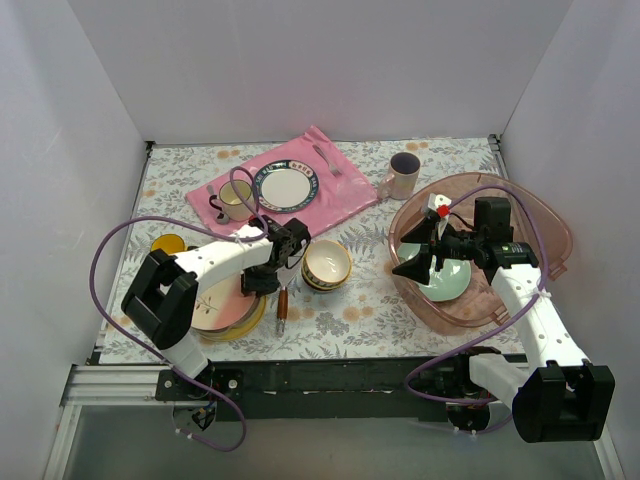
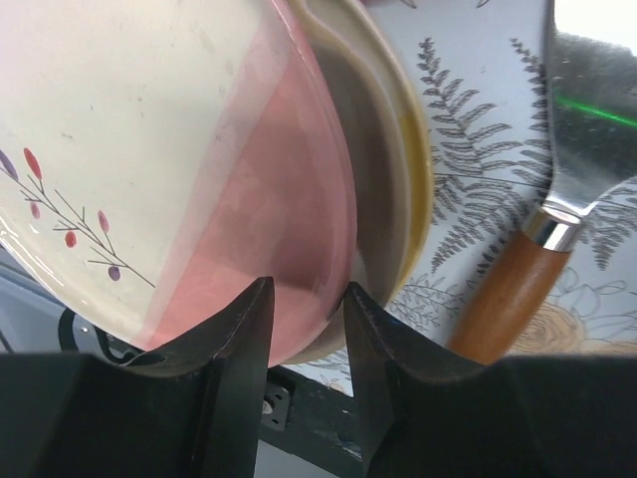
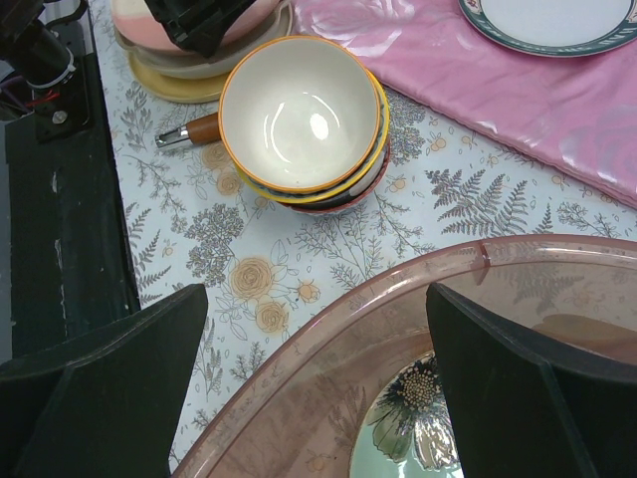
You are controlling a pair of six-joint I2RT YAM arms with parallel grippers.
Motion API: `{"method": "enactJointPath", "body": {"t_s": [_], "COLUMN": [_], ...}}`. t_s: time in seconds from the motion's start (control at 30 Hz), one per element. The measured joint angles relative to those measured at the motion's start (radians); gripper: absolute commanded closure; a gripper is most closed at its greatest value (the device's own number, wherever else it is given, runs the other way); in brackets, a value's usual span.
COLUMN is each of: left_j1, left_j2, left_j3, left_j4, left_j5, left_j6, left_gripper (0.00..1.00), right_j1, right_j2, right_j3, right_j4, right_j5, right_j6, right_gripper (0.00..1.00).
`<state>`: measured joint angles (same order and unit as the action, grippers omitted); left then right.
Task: Place the mixed dishes into the plastic bin
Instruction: Pick up the plate at the center of the board.
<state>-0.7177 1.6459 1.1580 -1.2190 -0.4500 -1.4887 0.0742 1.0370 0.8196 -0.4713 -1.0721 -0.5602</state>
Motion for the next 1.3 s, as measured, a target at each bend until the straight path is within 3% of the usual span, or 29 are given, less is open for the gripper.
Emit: {"method": "enactJointPath", "body": {"t_s": [0.3, 0.83, 0.87, 0.9, 1.1, 1.3], "left_j1": [-0.01, -0.055, -0.056, -0.057, -0.065, -0.07], "left_j2": [0.013, 0.023, 0.025, 0.029, 0.042, 0.049], "left_j3": [-0.049, -0.083, -0.083, -0.083, -0.083, -0.082], "left_j4": [-0.009, 0.0, 0.0, 0.0, -0.028, -0.069], "left_j5": [-0.049, -0.167, -0.173, -0.179, -0.243, -0.273], "left_j6": [0.011, -0.016, -0.018, -0.019, -0.009, -0.018], "left_gripper": [0.6, 0.62, 0.64, 0.72, 0.89, 0.94], "right_j1": [0.0, 0.0, 0.0, 0.0, 0.0, 0.0], "right_j2": [0.0, 0.0, 0.0, 0.0, 0.0, 0.0], "right_j3": [0.0, 0.0, 0.0, 0.0, 0.0, 0.0], "right_j4": [0.0, -0.001, -0.001, -0.001, -0.001, -0.001], "right_j5": [0.0, 0.0, 0.0, 0.0, 0.0, 0.0], "right_j6": [-0.005, -0.016, -0.016, -0.016, -0.016, -0.017], "right_gripper": [0.02, 0.01, 0.01, 0.01, 0.01, 0.01]}}
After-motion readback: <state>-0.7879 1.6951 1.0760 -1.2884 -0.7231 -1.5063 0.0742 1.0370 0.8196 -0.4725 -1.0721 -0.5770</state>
